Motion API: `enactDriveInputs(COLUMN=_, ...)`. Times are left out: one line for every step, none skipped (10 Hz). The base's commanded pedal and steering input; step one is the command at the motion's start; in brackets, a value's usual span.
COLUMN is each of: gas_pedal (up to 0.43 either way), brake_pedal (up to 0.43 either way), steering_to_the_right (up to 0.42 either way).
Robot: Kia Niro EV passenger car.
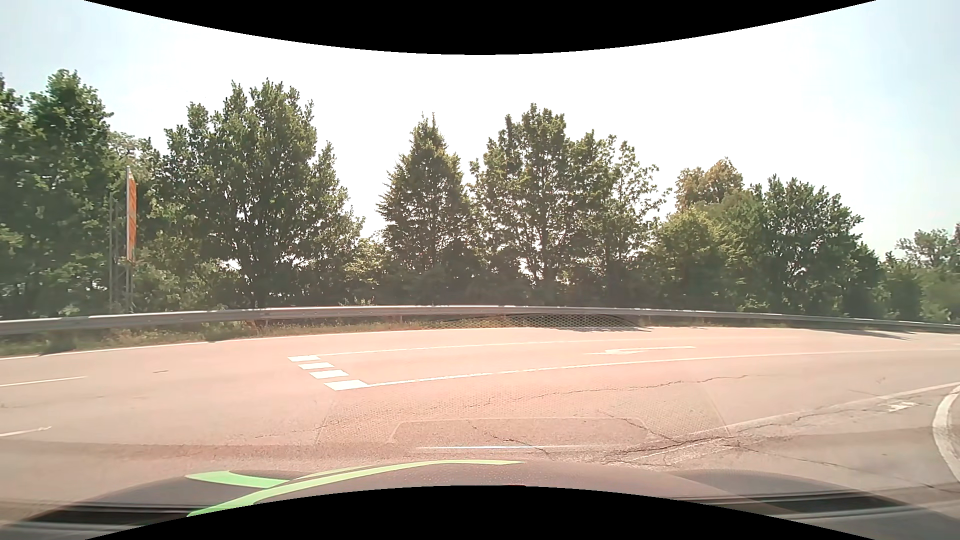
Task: Follow the waypoints while adhering to traffic rules and regulations
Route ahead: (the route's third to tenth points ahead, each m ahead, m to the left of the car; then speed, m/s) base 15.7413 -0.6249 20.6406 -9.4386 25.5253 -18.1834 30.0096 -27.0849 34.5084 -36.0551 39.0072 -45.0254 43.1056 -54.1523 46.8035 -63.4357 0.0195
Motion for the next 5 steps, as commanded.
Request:
enactDriveInputs(gas_pedal=0.0, brake_pedal=0.293, steering_to_the_right=0.151)
enactDriveInputs(gas_pedal=0.0, brake_pedal=0.293, steering_to_the_right=0.151)
enactDriveInputs(gas_pedal=0.0, brake_pedal=0.293, steering_to_the_right=0.151)
enactDriveInputs(gas_pedal=0.0, brake_pedal=0.293, steering_to_the_right=0.151)
enactDriveInputs(gas_pedal=0.0, brake_pedal=0.293, steering_to_the_right=0.151)
